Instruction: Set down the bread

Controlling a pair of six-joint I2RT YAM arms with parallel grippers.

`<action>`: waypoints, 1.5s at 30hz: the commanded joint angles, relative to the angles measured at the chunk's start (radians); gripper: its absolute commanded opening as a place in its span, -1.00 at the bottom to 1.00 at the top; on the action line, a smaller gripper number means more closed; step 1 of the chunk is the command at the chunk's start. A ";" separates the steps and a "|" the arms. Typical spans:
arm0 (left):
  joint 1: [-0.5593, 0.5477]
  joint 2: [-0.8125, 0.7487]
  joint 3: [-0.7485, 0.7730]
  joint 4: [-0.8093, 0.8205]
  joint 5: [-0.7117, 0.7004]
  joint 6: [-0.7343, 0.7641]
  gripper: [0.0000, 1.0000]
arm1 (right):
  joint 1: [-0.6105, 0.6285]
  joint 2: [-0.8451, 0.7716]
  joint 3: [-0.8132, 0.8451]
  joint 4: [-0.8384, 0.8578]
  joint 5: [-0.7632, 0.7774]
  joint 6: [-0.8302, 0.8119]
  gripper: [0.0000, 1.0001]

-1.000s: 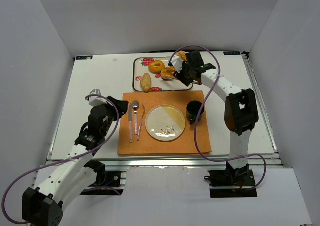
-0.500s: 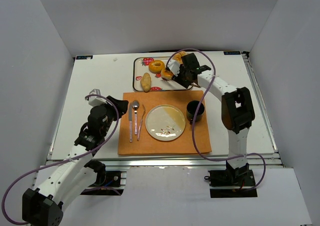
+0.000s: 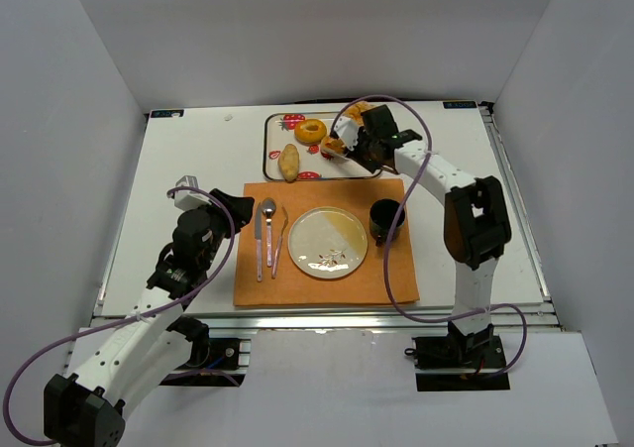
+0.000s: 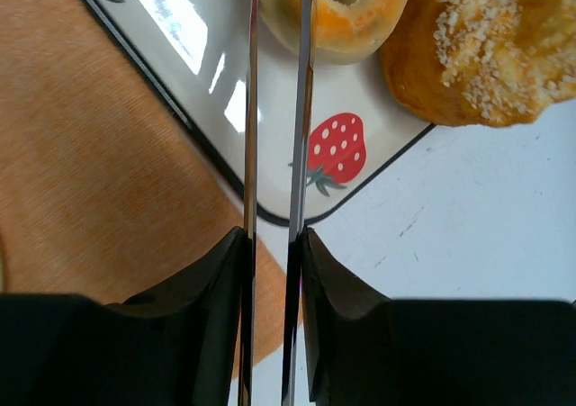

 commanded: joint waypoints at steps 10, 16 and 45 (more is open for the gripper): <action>0.001 -0.013 0.001 0.023 0.009 0.006 0.25 | 0.004 -0.593 -0.358 -0.098 -0.393 0.012 -0.86; 0.001 -0.010 -0.010 0.054 0.020 0.007 0.25 | 0.006 -0.796 -0.607 -0.144 -0.483 0.029 -0.85; 0.001 -0.079 -0.025 0.036 0.009 -0.006 0.25 | 0.024 -0.848 -0.670 -0.212 -0.563 0.027 -0.03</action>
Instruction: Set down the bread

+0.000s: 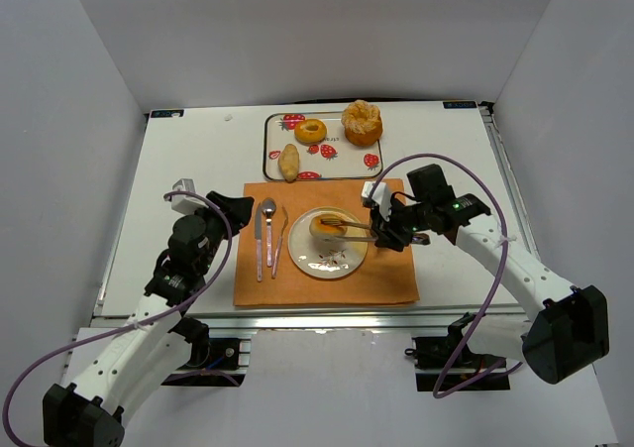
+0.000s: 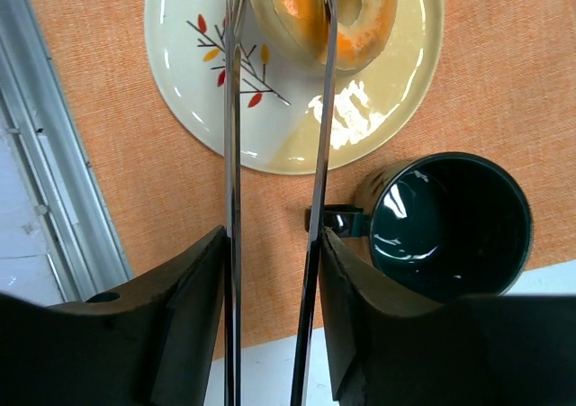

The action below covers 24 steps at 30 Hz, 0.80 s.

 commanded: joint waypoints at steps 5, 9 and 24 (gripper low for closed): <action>0.001 -0.034 0.003 -0.033 -0.008 -0.008 0.25 | 0.004 -0.036 0.032 -0.017 -0.068 -0.001 0.02; 0.001 -0.040 0.008 -0.045 -0.011 -0.007 0.25 | 0.006 -0.038 0.024 -0.019 -0.081 -0.001 0.04; 0.001 0.006 0.032 -0.014 0.037 -0.002 -1.00 | -0.207 -0.045 0.184 0.277 -0.065 0.443 -1.00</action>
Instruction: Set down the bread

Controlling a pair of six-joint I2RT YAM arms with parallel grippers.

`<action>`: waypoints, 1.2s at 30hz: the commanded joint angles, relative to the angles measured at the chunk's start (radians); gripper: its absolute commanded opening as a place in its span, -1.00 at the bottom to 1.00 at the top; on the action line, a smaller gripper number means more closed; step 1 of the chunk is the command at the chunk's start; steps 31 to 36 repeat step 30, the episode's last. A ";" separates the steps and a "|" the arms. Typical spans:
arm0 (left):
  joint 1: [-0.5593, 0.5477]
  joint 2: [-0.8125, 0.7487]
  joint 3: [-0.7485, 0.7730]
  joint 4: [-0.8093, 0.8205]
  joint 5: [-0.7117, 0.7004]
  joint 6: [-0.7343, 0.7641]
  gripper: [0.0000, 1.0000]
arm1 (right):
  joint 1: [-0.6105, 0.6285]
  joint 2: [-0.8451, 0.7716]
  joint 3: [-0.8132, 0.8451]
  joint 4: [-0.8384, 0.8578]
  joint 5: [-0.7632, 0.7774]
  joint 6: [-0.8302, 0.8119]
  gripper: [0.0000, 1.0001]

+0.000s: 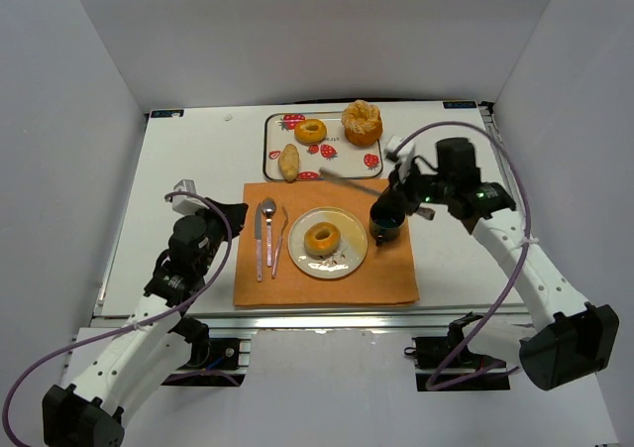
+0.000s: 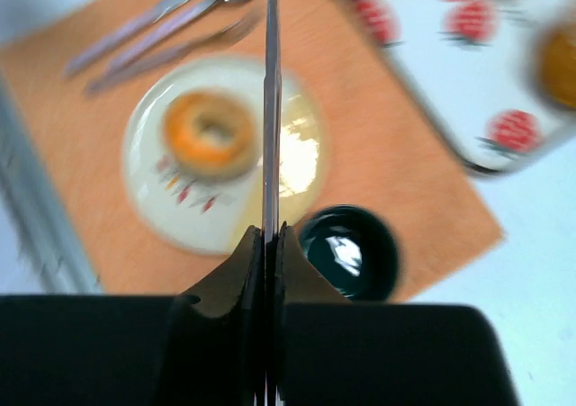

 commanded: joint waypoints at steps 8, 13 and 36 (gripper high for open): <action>-0.003 0.134 0.077 0.059 0.125 0.026 0.16 | -0.518 0.052 -0.257 0.497 0.303 0.357 -1.00; -0.063 0.258 0.132 0.030 0.158 0.089 0.31 | -0.591 0.149 -0.401 0.623 0.321 0.292 -0.95; -0.333 0.542 0.237 -0.136 0.013 0.247 0.35 | -0.626 0.232 -0.165 0.396 0.330 0.154 0.79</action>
